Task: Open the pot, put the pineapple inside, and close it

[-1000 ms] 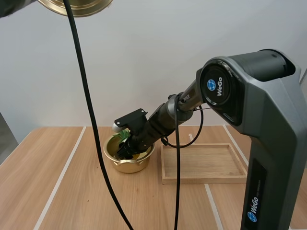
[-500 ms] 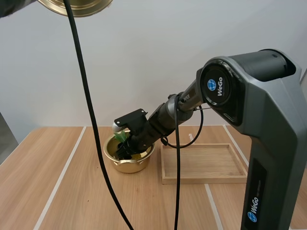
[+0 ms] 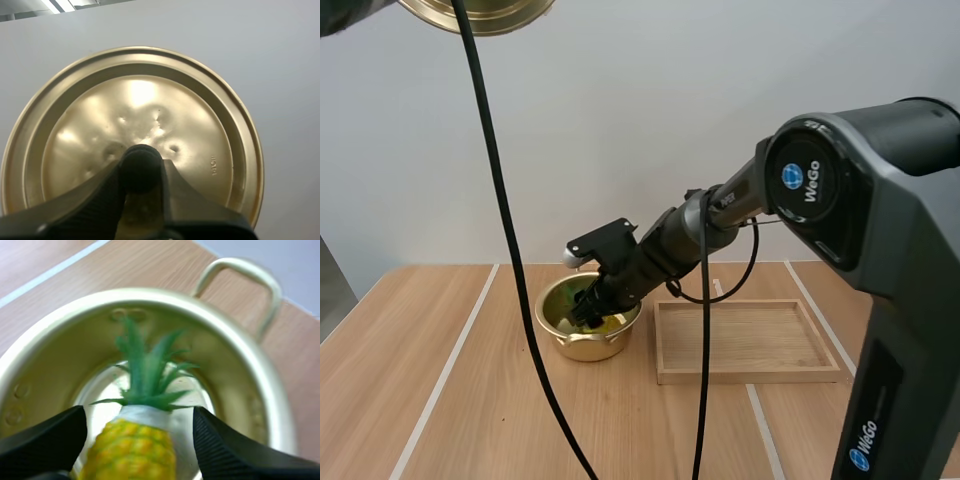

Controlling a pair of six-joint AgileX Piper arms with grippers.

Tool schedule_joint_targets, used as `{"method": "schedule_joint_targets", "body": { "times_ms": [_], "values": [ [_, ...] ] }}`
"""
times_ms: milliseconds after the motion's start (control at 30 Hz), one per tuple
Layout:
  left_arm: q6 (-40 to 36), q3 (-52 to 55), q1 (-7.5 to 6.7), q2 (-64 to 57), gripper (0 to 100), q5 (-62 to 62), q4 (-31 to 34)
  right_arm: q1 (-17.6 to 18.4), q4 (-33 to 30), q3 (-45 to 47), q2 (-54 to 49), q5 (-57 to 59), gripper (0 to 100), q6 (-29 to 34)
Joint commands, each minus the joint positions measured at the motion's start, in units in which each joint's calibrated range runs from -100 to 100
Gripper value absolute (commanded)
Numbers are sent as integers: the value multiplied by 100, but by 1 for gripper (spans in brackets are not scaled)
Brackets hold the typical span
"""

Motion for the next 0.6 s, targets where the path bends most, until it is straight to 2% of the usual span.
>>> {"method": "schedule_joint_targets", "body": {
  "times_ms": [0,567],
  "values": [
    [-35,-26,0,-32,0,-140,1,-26,-95,62,-494,-80,100,46],
    [-35,-26,0,-32,0,-140,1,-34,-94,-209,-2073,-250,100,46]
  ]
}}
